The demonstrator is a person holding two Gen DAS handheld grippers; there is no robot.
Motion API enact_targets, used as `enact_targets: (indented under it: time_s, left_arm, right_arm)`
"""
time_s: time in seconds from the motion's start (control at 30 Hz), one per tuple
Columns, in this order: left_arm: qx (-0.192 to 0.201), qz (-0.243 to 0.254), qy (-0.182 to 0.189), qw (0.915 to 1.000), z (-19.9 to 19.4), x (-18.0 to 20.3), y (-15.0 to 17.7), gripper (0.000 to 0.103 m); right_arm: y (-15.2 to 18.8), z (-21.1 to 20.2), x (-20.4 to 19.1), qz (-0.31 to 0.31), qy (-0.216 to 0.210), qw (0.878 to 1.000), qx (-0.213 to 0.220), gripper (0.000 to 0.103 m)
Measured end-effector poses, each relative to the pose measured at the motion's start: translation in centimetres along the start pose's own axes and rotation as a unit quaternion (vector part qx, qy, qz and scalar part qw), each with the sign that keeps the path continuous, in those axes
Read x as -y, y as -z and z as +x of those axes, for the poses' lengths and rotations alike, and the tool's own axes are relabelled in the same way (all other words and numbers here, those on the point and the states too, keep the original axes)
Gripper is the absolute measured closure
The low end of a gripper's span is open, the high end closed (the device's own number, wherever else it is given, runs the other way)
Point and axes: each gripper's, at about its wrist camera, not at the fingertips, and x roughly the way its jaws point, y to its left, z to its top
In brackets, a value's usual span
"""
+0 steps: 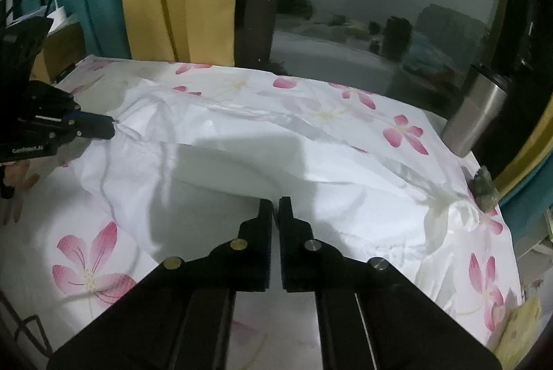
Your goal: Fold large clothes
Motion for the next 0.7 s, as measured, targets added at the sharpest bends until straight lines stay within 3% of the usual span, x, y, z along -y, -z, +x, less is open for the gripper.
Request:
enact_targets:
  time_s: [0.43, 0.7]
  left_arm:
    - [0.031, 0.007, -0.016, 0.9994, 1.1, -2.7, -5.3, 0.100]
    - [0.021, -0.007, -0.018, 0.9996, 4.9, -5.5, -8.1, 0.100]
  right_arm:
    - [-4.9, 1.2, 2.9, 0.007, 0.005, 0.999, 0.042, 0.103]
    - [-6.7, 5.0, 4.8, 0.039, 0.004, 0.999, 0.026, 0.103]
